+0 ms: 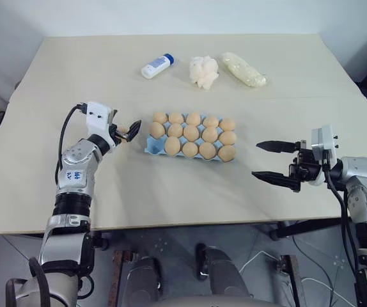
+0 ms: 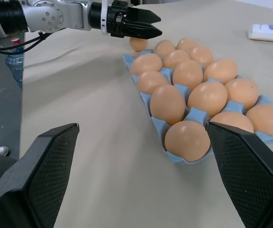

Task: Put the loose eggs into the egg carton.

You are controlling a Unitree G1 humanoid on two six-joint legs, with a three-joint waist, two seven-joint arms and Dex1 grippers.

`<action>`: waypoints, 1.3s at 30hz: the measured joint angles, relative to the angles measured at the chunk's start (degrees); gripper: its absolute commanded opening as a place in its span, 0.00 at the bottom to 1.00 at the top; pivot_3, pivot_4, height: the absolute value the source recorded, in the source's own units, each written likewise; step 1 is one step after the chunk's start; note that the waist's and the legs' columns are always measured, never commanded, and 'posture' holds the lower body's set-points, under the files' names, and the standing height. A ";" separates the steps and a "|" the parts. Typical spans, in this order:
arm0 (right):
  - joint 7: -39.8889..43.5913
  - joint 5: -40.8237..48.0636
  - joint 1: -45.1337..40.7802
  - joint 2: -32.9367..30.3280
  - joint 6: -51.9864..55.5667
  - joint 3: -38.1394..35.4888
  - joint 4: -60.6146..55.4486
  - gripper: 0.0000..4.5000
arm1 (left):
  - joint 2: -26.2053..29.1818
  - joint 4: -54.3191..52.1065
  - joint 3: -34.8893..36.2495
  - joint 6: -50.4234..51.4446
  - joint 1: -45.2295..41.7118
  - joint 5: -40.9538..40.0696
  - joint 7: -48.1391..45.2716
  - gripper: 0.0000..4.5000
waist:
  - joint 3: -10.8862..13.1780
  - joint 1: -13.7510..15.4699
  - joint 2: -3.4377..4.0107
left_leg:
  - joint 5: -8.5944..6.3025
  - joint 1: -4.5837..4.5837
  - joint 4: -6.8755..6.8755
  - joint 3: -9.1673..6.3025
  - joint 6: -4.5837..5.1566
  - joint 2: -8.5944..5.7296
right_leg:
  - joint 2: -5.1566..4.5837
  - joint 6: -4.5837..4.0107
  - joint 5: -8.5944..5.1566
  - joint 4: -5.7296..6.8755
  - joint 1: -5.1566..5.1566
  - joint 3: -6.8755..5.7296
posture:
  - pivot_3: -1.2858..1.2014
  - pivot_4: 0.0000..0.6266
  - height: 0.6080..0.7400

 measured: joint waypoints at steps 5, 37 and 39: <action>-0.23 -0.01 0.18 -0.03 0.64 0.00 -0.09 1.00 | -0.45 5.70 -0.66 -0.63 -1.54 1.09 -0.48 0.99 | 0.00 -0.03 0.00 | 0.00 0.00 0.00 0.00 0.00 0.00 | 0.00 0.00 0.00 0.00 0.00 -0.01 | 0.52 0.24 1.00; -1.60 -0.03 0.63 -0.77 0.58 -1.02 -0.40 1.00 | -1.72 -17.70 -3.22 10.97 3.09 -7.29 -16.65 0.30 | 0.00 -0.01 0.00 | 0.03 0.01 0.03 0.00 0.00 0.00 | 0.02 0.00 0.00 0.07 0.00 0.01 | 0.52 0.24 1.00; -1.88 -0.03 0.78 -0.77 0.55 -1.48 -0.43 1.00 | -1.65 -18.46 -4.41 12.22 3.24 -7.37 -18.21 0.30 | 0.00 -0.01 0.00 | 0.05 0.02 0.07 -0.01 0.01 -0.01 | 0.02 0.00 0.00 0.09 0.02 0.01 | 0.52 0.24 1.00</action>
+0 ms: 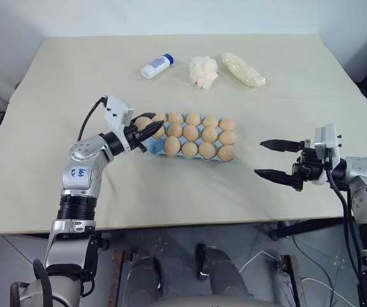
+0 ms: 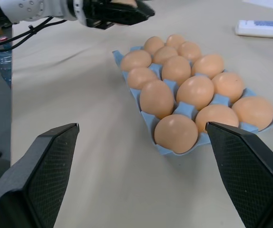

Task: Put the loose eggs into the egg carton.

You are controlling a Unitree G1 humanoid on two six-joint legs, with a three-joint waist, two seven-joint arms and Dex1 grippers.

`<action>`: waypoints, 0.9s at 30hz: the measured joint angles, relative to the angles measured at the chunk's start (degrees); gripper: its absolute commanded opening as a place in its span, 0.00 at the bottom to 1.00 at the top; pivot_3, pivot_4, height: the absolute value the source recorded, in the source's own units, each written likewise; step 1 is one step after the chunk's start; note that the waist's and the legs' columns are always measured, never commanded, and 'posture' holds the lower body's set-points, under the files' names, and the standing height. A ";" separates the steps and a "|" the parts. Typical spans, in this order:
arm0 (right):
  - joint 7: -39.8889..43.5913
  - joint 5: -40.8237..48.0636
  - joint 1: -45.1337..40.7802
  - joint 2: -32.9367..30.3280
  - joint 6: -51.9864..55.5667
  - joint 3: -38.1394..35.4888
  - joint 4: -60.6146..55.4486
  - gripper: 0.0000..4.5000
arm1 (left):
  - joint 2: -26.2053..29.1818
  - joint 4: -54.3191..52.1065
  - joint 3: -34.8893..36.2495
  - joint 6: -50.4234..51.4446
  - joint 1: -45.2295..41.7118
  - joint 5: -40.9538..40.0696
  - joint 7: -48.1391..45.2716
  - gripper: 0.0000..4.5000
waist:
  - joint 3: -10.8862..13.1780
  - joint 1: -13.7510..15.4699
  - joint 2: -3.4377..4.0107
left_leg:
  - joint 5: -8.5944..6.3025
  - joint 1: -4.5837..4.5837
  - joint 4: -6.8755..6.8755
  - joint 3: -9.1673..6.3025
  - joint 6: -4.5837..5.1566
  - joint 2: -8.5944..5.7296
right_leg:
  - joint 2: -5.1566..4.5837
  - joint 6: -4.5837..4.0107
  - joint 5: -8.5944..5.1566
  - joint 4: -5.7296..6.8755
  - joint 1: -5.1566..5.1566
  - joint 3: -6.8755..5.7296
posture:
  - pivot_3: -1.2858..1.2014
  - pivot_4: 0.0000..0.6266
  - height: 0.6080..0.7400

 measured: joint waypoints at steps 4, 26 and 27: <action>-0.66 0.00 0.71 0.01 -0.03 -0.05 -0.68 1.00 | -0.08 0.41 -1.09 0.73 -0.02 0.31 -0.90 0.30 | 0.00 -0.07 0.00 | 0.02 0.00 0.02 0.00 0.02 0.00 | 0.00 0.00 0.00 0.00 0.00 0.05 | 0.52 0.24 1.00; -2.71 0.23 4.20 0.00 0.16 -2.29 -4.37 1.00 | -1.09 6.67 -1.47 -1.83 -1.77 1.08 -0.81 1.00 | 0.00 -0.04 0.00 | 0.02 -0.02 0.00 -0.04 0.03 -0.02 | -0.01 0.01 0.00 -0.02 0.00 0.03 | 0.52 0.24 1.00; -2.71 0.23 4.20 0.00 0.17 -2.29 -4.37 1.00 | -0.84 6.53 -1.42 -1.60 -1.77 1.03 -0.78 1.00 | 0.00 -0.04 0.00 | 0.02 -0.02 0.00 -0.04 0.03 -0.02 | -0.01 0.01 0.00 -0.02 0.00 0.02 | 0.52 0.24 1.00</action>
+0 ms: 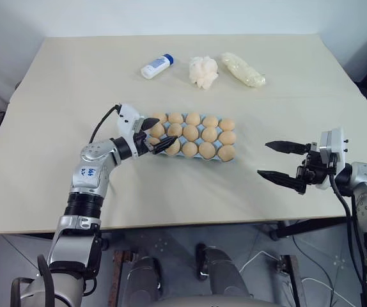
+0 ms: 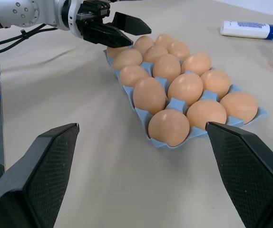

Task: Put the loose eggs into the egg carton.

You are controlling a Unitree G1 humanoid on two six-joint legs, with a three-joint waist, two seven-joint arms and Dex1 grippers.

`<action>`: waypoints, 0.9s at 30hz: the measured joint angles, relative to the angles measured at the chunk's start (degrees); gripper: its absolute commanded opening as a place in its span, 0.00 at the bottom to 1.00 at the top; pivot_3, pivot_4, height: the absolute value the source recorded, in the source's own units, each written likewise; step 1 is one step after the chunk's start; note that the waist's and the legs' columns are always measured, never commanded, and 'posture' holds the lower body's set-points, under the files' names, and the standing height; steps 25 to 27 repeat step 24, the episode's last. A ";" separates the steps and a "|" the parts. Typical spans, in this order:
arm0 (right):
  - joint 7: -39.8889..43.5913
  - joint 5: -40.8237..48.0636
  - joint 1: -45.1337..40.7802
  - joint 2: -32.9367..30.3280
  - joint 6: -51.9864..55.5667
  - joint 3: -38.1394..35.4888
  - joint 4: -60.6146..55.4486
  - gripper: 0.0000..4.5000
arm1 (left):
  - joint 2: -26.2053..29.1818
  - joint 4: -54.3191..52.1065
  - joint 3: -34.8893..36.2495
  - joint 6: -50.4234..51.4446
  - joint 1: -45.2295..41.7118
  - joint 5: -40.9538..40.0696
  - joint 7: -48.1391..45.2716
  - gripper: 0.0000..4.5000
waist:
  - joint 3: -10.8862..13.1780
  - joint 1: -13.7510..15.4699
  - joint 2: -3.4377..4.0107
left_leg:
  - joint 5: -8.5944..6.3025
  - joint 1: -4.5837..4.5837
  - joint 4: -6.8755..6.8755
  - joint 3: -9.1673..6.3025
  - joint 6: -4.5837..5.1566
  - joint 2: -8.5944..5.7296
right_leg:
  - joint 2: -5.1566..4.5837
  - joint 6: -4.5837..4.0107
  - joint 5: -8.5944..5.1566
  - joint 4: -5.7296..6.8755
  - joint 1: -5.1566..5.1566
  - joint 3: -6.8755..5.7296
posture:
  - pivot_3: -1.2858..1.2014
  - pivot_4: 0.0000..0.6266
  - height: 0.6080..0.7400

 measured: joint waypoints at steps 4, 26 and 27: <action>0.01 0.00 -0.01 0.00 0.04 0.00 0.00 1.00 | 1.02 -0.77 3.21 1.03 0.00 -1.68 1.02 1.00 | 0.00 -0.08 0.00 | 0.00 0.00 0.00 0.00 0.00 0.01 | 0.00 0.00 0.00 0.00 0.00 0.01 | 0.52 0.24 1.00; 5.86 -2.06 -8.38 -0.01 -1.39 3.89 7.61 1.00 | 21.64 -3.19 10.02 1.26 14.93 -9.07 -22.82 1.00 | 0.00 0.02 0.01 | -0.17 0.01 -0.05 0.03 -0.27 0.08 | -0.03 -0.22 -0.12 -0.04 -0.06 -0.07 | 0.52 0.24 1.00; 5.86 -2.06 -8.38 -0.01 -1.39 3.89 7.61 1.00 | 21.64 -3.19 10.02 1.26 14.93 -9.07 -22.82 1.00 | 0.00 0.02 0.01 | -0.17 0.01 -0.05 0.03 -0.27 0.08 | -0.03 -0.22 -0.12 -0.04 -0.06 -0.07 | 0.52 0.24 1.00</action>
